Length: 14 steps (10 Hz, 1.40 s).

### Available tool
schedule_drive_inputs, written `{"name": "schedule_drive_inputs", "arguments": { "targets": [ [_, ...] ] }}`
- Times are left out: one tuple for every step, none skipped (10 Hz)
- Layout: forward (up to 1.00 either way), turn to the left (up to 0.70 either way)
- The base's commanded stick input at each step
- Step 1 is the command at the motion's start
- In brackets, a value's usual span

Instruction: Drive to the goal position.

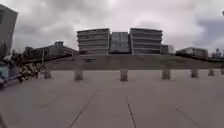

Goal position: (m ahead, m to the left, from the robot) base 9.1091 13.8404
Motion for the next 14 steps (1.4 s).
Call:
{"name": "schedule_drive_inputs", "arguments": {
  "targets": [
    [1.0, 0.0],
    [1.0, 0.0],
    [1.0, 0.0],
    [1.0, 0.0],
    [1.0, 0.0],
    [1.0, 0.0],
    [1.0, 0.0],
    [1.0, 0.0],
    [1.0, 0.0],
    [1.0, 0.0],
    [1.0, 0.0],
    [1.0, 0.0],
    [1.0, 0.0],
    [1.0, 0.0]
  ]
}}
